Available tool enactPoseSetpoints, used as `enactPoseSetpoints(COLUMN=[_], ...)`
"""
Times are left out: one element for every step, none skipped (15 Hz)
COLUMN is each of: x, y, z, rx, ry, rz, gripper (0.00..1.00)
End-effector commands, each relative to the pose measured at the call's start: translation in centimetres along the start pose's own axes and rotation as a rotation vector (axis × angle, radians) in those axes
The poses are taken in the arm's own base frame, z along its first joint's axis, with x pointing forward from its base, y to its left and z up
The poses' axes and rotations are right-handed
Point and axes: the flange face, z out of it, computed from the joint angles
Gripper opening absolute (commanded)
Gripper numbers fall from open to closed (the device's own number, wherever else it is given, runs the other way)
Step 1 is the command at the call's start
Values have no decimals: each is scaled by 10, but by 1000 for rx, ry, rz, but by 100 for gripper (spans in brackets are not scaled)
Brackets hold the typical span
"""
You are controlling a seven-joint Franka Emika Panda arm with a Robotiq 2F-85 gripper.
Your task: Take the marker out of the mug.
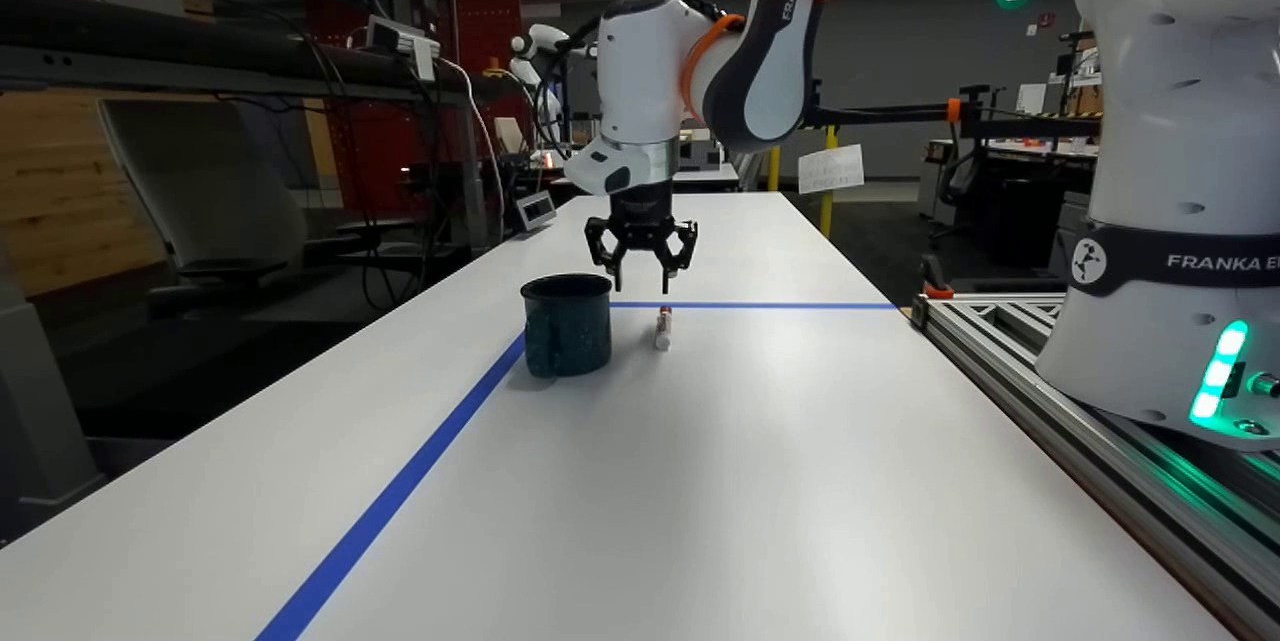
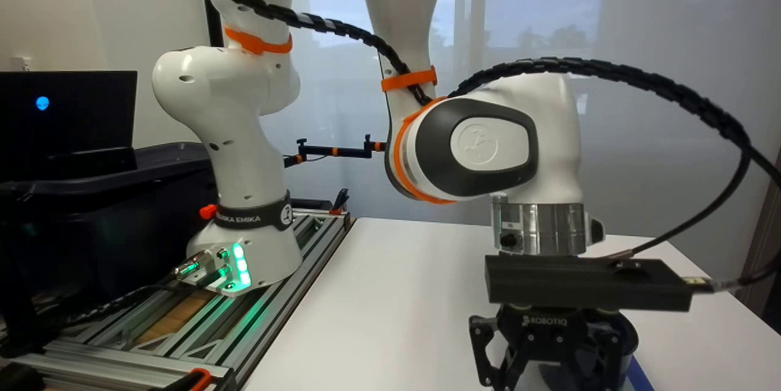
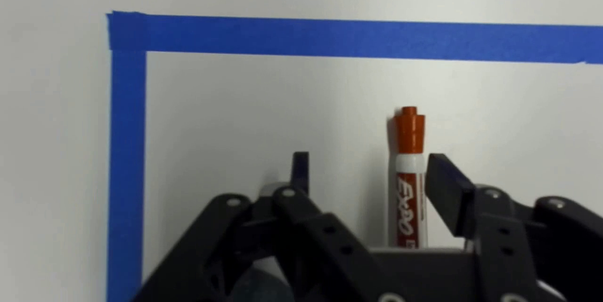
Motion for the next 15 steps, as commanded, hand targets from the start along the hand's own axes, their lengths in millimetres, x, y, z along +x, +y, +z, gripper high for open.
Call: enactPoseSetpoints(x=[-5, -5, -7, -6, -10, -18, -21, -23, -24, -23, -22, -19, -17, -11, -6], y=[6, 8, 7, 3, 2, 3, 5, 4, 7, 8, 10, 12, 14, 16, 18], z=[-60, -75, -90, -102, -112, -122, -137, -148, -165, -182, -201, -215, -230, -244, -256], rx=[-84, -95, -57, -28, 23, 50, 80, 122, 147, 178, 190, 209, 218, 218, 211], ry=[-5, -7, -26, -11, -33, -78, -101, -115, -131, -130, -136, -141, -145, -136, -126], rz=[67, 88, 140, 172, 231, 269, 310, 348, 399, 448, 505, 556, 611, 665, 718], gripper=[98, 100, 100, 100, 100, 100, 100, 100, 100, 100, 100, 100, 100, 100, 100])
